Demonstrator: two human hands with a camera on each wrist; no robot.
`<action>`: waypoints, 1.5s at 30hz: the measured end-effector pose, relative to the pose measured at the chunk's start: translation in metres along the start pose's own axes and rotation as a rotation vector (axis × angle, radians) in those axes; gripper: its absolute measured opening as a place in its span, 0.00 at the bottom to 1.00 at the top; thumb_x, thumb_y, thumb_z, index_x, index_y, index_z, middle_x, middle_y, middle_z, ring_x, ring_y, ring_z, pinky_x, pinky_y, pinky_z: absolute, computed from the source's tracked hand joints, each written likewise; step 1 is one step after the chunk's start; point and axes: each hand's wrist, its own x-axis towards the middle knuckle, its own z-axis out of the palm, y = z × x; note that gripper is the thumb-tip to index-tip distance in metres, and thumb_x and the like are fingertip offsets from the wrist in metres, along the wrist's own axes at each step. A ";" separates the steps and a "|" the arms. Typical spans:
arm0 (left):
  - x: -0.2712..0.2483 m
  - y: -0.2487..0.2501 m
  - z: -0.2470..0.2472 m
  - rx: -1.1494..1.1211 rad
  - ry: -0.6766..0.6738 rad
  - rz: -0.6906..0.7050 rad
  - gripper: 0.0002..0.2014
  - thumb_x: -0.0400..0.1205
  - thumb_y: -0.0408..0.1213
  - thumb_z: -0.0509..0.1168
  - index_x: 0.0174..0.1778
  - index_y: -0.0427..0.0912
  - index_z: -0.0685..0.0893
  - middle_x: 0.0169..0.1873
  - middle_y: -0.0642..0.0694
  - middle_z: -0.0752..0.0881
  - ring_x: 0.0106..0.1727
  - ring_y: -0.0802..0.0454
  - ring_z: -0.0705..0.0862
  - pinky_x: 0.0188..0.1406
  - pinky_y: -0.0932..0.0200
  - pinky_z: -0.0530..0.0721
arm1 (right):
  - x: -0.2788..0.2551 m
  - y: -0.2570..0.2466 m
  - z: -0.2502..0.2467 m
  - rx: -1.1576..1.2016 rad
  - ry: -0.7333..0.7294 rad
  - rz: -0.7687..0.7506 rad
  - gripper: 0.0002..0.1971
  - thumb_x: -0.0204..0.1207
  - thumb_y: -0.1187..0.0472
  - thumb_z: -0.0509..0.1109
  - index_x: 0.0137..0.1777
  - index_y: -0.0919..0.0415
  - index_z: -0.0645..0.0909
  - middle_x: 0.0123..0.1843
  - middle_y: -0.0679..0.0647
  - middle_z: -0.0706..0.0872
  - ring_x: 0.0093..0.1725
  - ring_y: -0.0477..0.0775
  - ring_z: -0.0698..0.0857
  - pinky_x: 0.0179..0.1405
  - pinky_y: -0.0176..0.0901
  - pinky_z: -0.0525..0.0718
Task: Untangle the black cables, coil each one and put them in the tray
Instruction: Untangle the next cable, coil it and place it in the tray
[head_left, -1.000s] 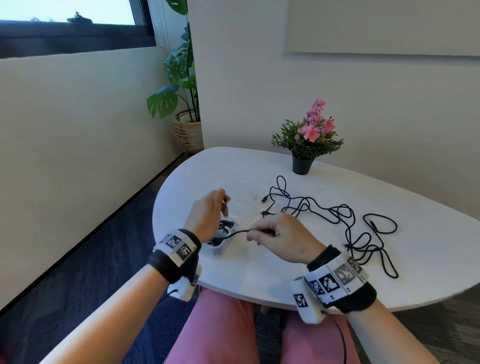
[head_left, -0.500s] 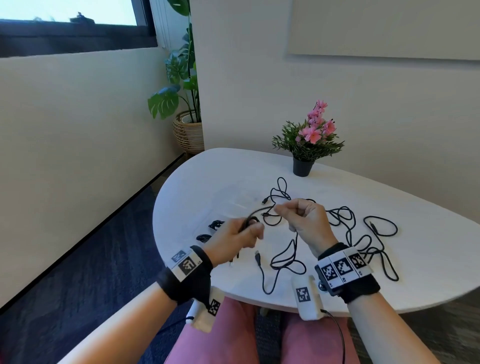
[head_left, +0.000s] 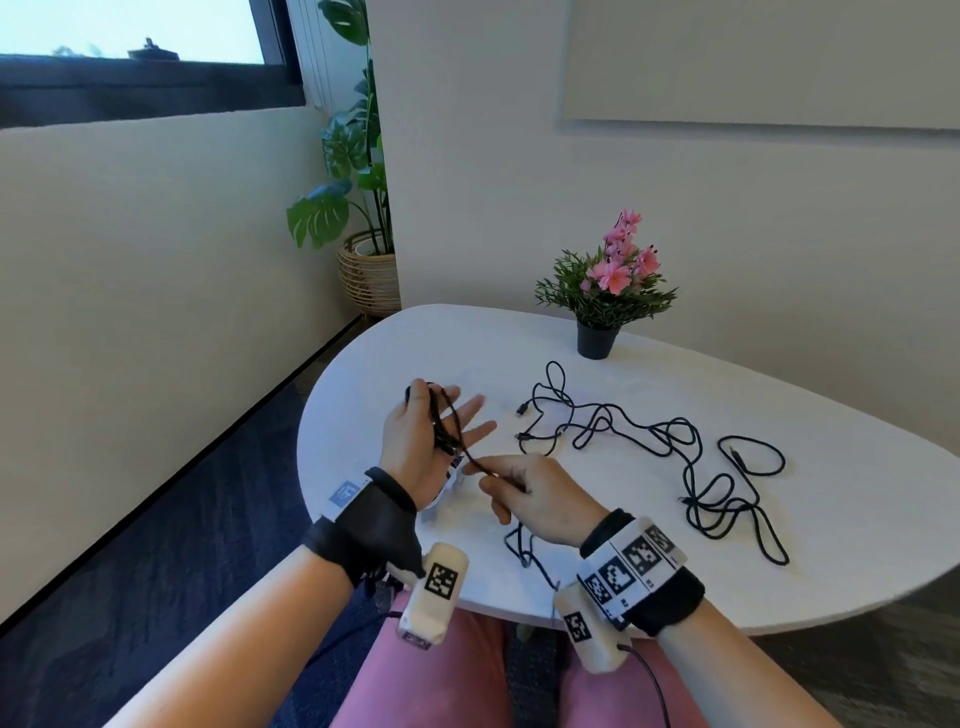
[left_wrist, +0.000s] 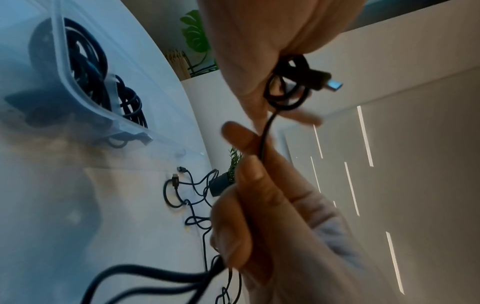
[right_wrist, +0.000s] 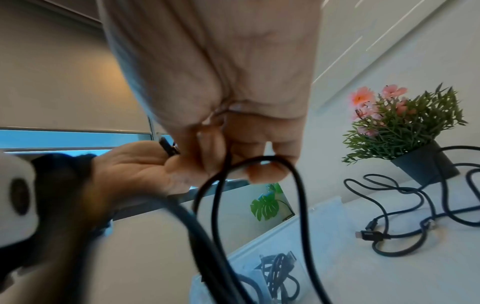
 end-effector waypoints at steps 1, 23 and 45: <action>0.000 0.003 0.001 -0.036 0.026 -0.001 0.16 0.89 0.46 0.49 0.42 0.41 0.73 0.35 0.49 0.81 0.25 0.57 0.83 0.29 0.58 0.86 | 0.001 -0.001 -0.001 -0.027 -0.013 -0.002 0.10 0.83 0.62 0.62 0.56 0.55 0.84 0.24 0.44 0.79 0.28 0.44 0.78 0.37 0.37 0.76; 0.021 0.074 -0.042 0.116 0.108 0.295 0.14 0.89 0.44 0.50 0.39 0.45 0.70 0.32 0.52 0.75 0.18 0.61 0.61 0.12 0.71 0.59 | -0.028 0.033 -0.075 0.042 0.268 0.206 0.10 0.78 0.60 0.69 0.36 0.55 0.86 0.32 0.42 0.84 0.33 0.32 0.79 0.38 0.28 0.75; 0.040 0.075 -0.076 0.152 0.364 0.473 0.12 0.88 0.42 0.51 0.39 0.46 0.70 0.33 0.51 0.77 0.18 0.58 0.63 0.16 0.68 0.59 | -0.024 0.025 -0.096 1.175 0.512 0.386 0.32 0.71 0.33 0.60 0.46 0.64 0.83 0.35 0.58 0.87 0.41 0.56 0.89 0.49 0.56 0.87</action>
